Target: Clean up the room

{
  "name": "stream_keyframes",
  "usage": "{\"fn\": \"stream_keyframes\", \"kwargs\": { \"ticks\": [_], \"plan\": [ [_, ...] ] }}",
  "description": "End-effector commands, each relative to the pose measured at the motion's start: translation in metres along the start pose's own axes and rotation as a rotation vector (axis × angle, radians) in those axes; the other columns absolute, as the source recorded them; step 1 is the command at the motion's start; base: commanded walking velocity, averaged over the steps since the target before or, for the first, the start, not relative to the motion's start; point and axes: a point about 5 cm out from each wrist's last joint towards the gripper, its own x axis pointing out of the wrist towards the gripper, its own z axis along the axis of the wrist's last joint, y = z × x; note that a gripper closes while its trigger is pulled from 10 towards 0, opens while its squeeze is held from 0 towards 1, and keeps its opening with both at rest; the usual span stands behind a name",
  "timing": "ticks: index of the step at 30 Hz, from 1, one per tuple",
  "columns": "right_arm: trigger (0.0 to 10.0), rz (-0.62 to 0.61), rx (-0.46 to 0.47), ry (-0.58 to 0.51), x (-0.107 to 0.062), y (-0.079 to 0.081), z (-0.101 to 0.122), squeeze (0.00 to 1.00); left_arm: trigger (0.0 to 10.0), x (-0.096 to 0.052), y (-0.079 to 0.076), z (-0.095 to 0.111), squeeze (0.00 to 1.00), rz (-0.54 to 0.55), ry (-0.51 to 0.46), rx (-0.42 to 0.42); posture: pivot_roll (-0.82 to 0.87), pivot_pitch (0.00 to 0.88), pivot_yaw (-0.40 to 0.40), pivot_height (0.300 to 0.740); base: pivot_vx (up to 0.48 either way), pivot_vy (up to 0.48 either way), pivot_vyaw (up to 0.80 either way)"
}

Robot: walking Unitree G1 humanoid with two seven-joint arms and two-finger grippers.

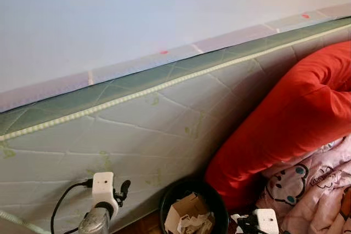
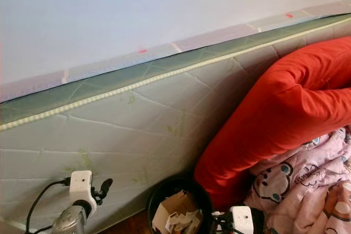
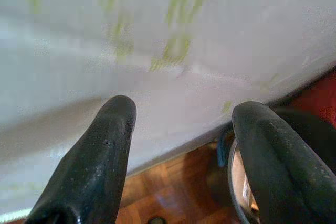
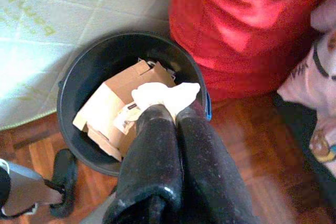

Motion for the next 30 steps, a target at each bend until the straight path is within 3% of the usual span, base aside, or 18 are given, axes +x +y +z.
{"fn": "stream_keyframes", "kwargs": {
  "ticks": [1,11,16,20,21,22,24,25,30],
  "plan": [
    [10.0,-0.013,0.001,-0.004,-0.003,-0.004,-0.002,0.0,10.0,-0.008,0.005,-0.012,0.0,0.036,0.018,-0.029,0.03,0.077,-0.071,0.734,0.0,0.0,0.0],
    [10.0,0.012,-0.065,-0.074,-0.004,-0.003,0.005,0.0,10.0,-0.015,0.004,-0.017,0.0,0.037,-0.001,-0.037,0.03,0.06,-0.07,0.734,0.0,0.0,0.0],
    [10.0,-0.102,-0.108,-0.122,-0.007,-0.01,0.009,0.0,10.0,-0.012,-0.002,-0.01,0.0,0.022,-0.024,-0.032,0.03,0.05,-0.067,0.734,0.0,0.0,0.0],
    [10.0,-0.098,-0.112,-0.145,-0.007,-0.009,0.01,0.0,10.0,-0.014,-0.002,-0.012,0.0,0.023,-0.029,-0.033,0.02,0.045,-0.067,0.734,0.0,0.0,0.0],
    [10.0,-0.038,-0.166,-0.347,0.017,0.015,0.066,0.0,10.0,-0.015,-0.002,-0.012,0.0,0.024,-0.029,-0.034,0.02,0.045,-0.067,0.734,0.0,0.0,0.0],
    [10.0,0.012,-0.206,-0.521,0.031,0.04,0.117,0.0,10.0,-0.015,-0.002,-0.013,0.0,0.025,-0.028,-0.034,0.02,0.045,-0.067,0.734,0.0,0.0,0.0],
    [10.0,0.012,-0.206,-0.521,0.031,0.04,0.117,0.0,10.0,-0.015,-0.002,-0.013,0.0,0.025,-0.028,-0.034,0.02,0.045,-0.067,0.734,0.0,0.0,0.0],
    [10.0,0.067,-0.233,-0.718,0.036,0.072,0.175,0.0,10.0,-0.017,-0.003,-0.014,0.0,0.023,-0.025,-0.034,0.02,0.039,-0.068,0.734,0.0,0.0,0.0],
    [10.0,0.049,-0.118,-0.577,0.044,0.059,0.158,0.0,10.0,-0.017,-0.005,-0.015,0.0,0.023,-0.023,-0.038,0.02,0.041,-0.071,0.734,0.0,0.0,0.0]
  ]
}}
